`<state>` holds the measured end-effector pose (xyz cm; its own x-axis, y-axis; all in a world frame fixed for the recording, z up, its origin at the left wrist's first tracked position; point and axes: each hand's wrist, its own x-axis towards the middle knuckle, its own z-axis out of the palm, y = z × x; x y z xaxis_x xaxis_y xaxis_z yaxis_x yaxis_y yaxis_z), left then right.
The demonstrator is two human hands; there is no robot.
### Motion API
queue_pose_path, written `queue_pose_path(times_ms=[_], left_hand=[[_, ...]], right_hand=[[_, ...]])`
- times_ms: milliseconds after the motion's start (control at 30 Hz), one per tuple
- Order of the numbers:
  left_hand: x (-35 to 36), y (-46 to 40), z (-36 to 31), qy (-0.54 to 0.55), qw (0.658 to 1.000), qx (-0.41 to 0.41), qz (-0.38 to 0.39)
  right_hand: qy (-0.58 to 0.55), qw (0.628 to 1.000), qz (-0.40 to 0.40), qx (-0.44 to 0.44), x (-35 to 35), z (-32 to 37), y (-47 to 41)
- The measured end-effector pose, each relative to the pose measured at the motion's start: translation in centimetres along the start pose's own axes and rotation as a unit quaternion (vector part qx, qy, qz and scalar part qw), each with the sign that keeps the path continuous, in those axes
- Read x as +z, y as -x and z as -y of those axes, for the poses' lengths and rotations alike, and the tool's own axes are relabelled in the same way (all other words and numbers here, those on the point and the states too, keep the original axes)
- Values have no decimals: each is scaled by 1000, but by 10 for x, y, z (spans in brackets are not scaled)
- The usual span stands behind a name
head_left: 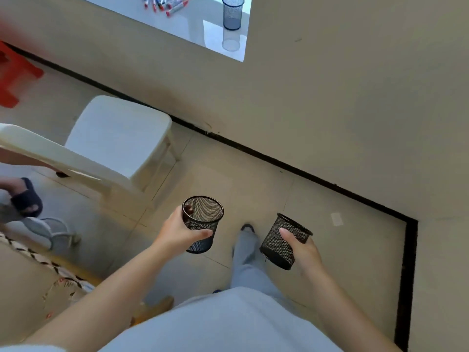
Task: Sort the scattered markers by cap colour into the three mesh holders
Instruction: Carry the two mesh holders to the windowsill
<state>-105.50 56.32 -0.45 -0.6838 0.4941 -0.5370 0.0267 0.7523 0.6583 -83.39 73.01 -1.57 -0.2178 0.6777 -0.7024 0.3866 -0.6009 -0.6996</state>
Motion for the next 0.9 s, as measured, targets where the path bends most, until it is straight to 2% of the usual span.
queue_pose_path(times_ms=[233, 333, 433, 667, 900], left_hand=[[-24, -85, -49, 40, 995, -80, -55], [-41, -130, -78, 64, 991, -87, -78], [-58, -167, -102, 77, 988, -91, -95], [-119, -269, -131, 86, 991, -57, -84], [-199, -390, -174, 1, 1000, -8, -26]], right_hand=[[94, 992, 84, -21, 63, 108, -97], [157, 978, 132, -23, 93, 164, -134], [178, 972, 148, -32, 124, 216, -169], [171, 974, 143, -32, 219, 293, -233], [144, 985, 97, -19, 313, 347, -274]])
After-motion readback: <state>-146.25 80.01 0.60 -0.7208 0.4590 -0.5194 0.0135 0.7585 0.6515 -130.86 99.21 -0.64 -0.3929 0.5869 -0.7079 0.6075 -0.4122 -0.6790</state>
